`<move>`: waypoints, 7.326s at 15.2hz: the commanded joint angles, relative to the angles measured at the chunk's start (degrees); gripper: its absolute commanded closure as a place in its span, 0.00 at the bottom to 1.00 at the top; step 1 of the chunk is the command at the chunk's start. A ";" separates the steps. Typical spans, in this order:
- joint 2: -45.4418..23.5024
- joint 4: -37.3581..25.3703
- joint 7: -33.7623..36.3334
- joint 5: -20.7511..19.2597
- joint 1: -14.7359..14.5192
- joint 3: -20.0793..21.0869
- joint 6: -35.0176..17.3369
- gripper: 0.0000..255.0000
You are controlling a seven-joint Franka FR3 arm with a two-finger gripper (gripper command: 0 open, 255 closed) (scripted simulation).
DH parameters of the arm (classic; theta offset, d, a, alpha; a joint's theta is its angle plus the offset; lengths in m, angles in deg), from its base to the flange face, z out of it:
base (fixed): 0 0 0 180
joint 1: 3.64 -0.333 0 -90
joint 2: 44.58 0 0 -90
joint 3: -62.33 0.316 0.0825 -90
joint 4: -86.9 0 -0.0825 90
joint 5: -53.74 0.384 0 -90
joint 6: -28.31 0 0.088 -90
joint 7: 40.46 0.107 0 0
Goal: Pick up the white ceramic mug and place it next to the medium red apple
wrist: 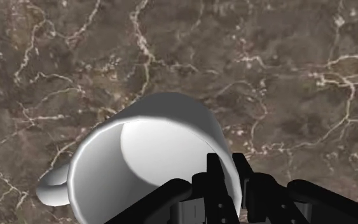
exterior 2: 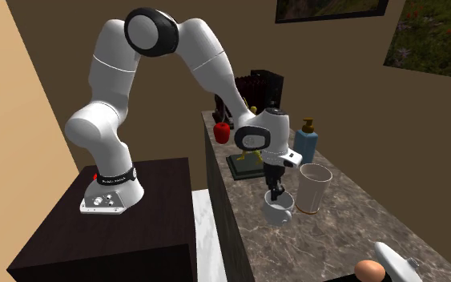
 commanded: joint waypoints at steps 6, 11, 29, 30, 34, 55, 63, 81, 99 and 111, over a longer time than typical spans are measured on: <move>4.88 0.81 0.24 -0.58 -0.39 -0.49 4.07 1.00; 8.05 0.81 0.43 -0.99 -0.62 -0.78 7.22 1.00; 17.72 -1.76 0.96 -2.29 -1.11 -1.31 19.43 1.00; 18.17 -2.03 0.98 -2.34 -1.12 -1.32 20.13 1.00; 19.70 -3.08 1.03 -2.52 -1.17 -1.35 22.70 1.00; 15.99 -8.70 31.33 -7.09 -17.71 9.91 26.25 1.00; 9.09 -18.72 41.45 -9.13 -24.15 13.09 30.27 1.00; -4.43 -32.57 50.68 -11.24 -33.12 13.05 31.49 1.00; -4.89 -38.46 51.75 -1.34 -27.44 11.57 31.18 0.00; -6.92 -38.72 52.83 1.57 -25.41 11.37 33.37 0.00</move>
